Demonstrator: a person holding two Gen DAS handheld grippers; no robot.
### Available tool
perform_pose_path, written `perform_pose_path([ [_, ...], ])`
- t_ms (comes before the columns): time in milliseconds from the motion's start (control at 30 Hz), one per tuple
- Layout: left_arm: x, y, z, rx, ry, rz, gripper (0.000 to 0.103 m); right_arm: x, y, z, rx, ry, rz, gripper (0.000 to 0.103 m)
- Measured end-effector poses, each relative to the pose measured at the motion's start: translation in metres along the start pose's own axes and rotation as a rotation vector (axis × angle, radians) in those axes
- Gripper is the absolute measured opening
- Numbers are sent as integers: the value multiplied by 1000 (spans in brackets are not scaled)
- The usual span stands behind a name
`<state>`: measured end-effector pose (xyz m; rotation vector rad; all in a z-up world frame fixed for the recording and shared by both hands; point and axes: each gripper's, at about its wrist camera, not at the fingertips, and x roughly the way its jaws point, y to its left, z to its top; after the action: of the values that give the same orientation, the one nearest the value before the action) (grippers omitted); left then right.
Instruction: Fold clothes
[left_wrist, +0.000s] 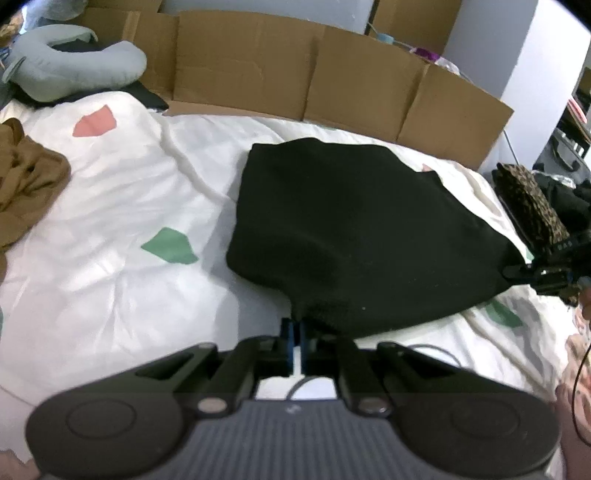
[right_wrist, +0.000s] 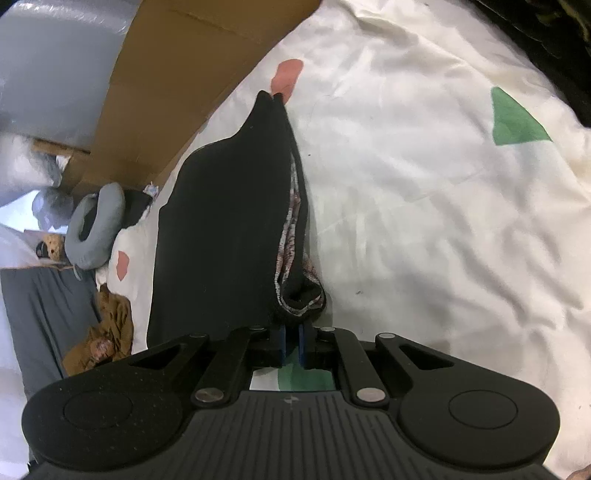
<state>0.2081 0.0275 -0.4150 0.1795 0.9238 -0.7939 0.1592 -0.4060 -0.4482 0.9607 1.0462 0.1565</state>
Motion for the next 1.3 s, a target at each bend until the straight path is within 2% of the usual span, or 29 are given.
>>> perform_pose_path([
  [167, 8, 3, -6, -29, 73, -11, 4, 2, -5, -1, 1, 21, -6, 6],
  [200, 8, 4, -7, -40, 80, -14, 4, 1, -6, 0, 6, 24, -5, 9],
  [267, 5, 6, -10, -77, 73, -34, 10, 0, -6, 0, 2, 26, -11, 12],
  [333, 4, 8, -10, -121, 68, -63, 22, -1, -6, -2, -15, 26, -27, 24],
  [367, 4, 10, -11, -151, 69, -79, 24, -1, -6, -3, -23, 27, -35, 25],
  [533, 13, 21, -21, -389, 77, -206, 31, 1, -7, -7, -22, 42, -21, 26],
  [700, 31, 36, -29, -608, 84, -272, 34, 4, -6, -8, -15, 46, -17, 27],
  [933, 53, 53, -42, -833, 54, -357, 41, 6, -12, -8, 31, 39, -1, 28],
  [1133, 64, 67, -64, -1103, -23, -433, 41, 9, -24, -8, 142, 1, 38, 30],
  [1167, 64, 67, -64, -1110, -30, -430, 40, 10, -26, -8, 160, -1, 45, 30],
  [1233, 63, 67, -64, -1115, -43, -422, 34, 10, -28, -8, 182, -4, 55, 15],
  [1267, 61, 68, -60, -1093, -41, -412, 31, 10, -28, -7, 184, -5, 58, 14],
  [1300, 59, 69, -56, -1070, -40, -401, 19, 9, -26, -6, 174, -7, 56, 10],
])
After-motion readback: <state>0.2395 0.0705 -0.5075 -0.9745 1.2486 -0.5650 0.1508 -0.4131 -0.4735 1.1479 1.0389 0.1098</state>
